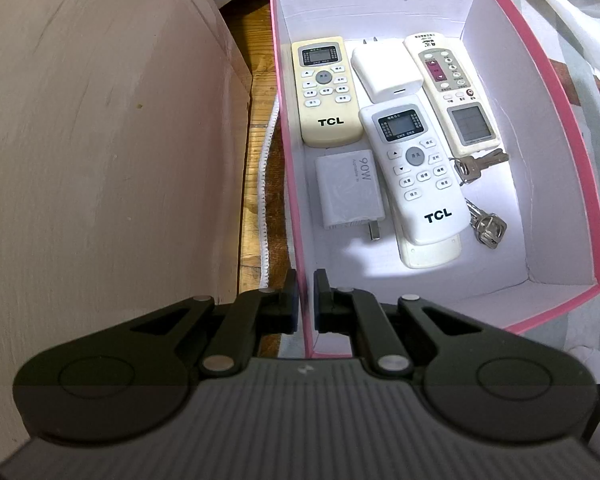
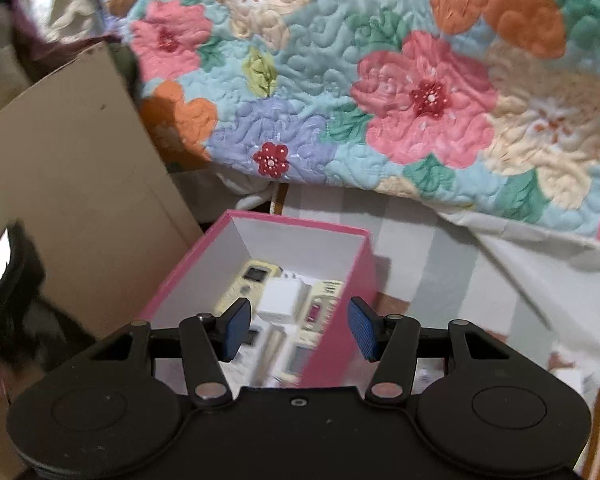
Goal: Organize rigid objects
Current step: 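Move the right tool to the rug and grasp the small white fan remote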
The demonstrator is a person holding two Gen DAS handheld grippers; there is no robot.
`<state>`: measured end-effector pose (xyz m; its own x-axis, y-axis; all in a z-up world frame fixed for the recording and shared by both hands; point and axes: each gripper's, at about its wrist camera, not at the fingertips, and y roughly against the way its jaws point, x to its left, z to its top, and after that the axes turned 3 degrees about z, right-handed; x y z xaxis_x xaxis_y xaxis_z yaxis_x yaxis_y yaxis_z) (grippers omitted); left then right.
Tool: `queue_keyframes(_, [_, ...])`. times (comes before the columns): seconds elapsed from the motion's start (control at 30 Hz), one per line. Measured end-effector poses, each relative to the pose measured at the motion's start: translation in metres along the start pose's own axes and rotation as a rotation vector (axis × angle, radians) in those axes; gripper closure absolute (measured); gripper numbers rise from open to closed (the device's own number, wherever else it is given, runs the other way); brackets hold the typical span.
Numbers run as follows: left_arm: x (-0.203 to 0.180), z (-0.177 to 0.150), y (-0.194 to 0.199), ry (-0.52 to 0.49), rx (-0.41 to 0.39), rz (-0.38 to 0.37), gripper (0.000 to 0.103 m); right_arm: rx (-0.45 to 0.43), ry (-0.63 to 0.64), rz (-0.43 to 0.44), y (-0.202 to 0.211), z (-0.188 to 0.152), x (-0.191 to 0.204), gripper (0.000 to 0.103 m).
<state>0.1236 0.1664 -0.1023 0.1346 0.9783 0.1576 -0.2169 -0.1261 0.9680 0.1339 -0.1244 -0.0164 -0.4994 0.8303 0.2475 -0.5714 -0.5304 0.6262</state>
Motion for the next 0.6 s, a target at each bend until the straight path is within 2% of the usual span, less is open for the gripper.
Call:
queue_keyframes(0.07, [0.0,0.0,0.0,0.0,0.001,0.001,0.097,0.023,0.057,0.007,0.005,-0.012,-0.01,0.043])
queue_keyframes(0.13, [0.0,0.0,0.0,-0.005,-0.001,0.005,0.097,0.101,0.105,0.042,0.0,-0.036,-0.022,0.041])
queue_keyframes(0.23, [-0.001,-0.001,0.0,-0.014,-0.004,0.012,0.097,0.209,0.249,-0.026,-0.02,-0.072,-0.032,0.041])
queue_keyframes(0.3, [-0.001,-0.001,0.0,-0.014,-0.004,0.012,0.097,0.221,0.352,-0.083,-0.028,-0.088,-0.037,0.041])
queue_keyframes(0.37, [-0.002,-0.001,0.0,-0.014,-0.004,0.012,0.097,0.241,0.397,-0.137,-0.041,-0.095,-0.046,0.04])
queue_keyframes(0.47, [-0.002,-0.001,0.0,-0.016,-0.005,0.013,0.097,0.248,0.388,-0.196,-0.06,-0.091,-0.063,0.038])
queue_keyframes(0.6, [-0.004,-0.002,0.002,-0.019,-0.004,0.018,0.097,0.279,0.258,-0.181,-0.089,-0.08,-0.094,0.025])
